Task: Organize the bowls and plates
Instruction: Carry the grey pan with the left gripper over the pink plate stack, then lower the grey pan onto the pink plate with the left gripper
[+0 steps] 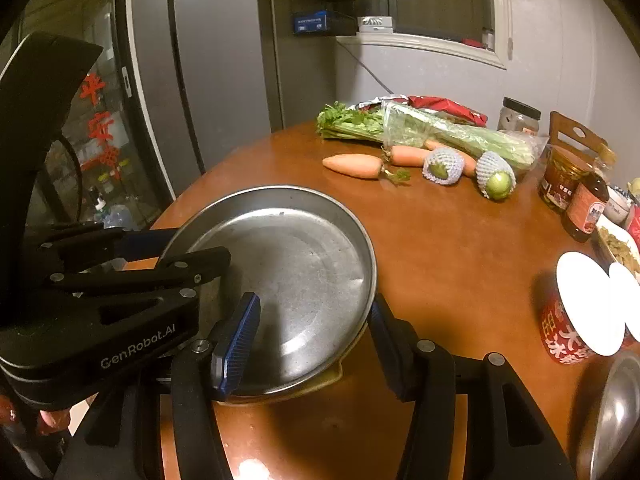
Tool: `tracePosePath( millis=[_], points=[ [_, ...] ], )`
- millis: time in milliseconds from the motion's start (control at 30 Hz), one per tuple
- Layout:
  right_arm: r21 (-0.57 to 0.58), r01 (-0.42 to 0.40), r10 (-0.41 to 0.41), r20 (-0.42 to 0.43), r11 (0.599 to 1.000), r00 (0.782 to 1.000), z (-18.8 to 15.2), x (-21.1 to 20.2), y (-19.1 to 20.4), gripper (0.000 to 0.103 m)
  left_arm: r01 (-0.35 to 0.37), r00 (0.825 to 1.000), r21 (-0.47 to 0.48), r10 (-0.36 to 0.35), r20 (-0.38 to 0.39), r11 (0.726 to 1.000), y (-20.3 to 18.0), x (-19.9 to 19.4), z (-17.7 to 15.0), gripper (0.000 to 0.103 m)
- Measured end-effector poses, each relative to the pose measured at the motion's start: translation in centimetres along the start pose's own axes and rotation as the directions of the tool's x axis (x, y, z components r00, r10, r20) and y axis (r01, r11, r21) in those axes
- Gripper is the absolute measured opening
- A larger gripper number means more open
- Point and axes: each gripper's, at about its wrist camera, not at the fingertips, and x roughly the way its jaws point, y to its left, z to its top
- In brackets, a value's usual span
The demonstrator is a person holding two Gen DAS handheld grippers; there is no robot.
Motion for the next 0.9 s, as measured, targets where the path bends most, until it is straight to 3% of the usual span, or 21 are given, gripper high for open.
tracePosePath(
  millis=[900],
  points=[
    [-0.008,-0.002,0.002,-0.014,1.0,1.0,-0.9,0.9,0.3,0.057,-0.024,1.0,-0.027,0.023,-0.021,0.999,0.1,1.5,-0.7,0.038]
  ],
)
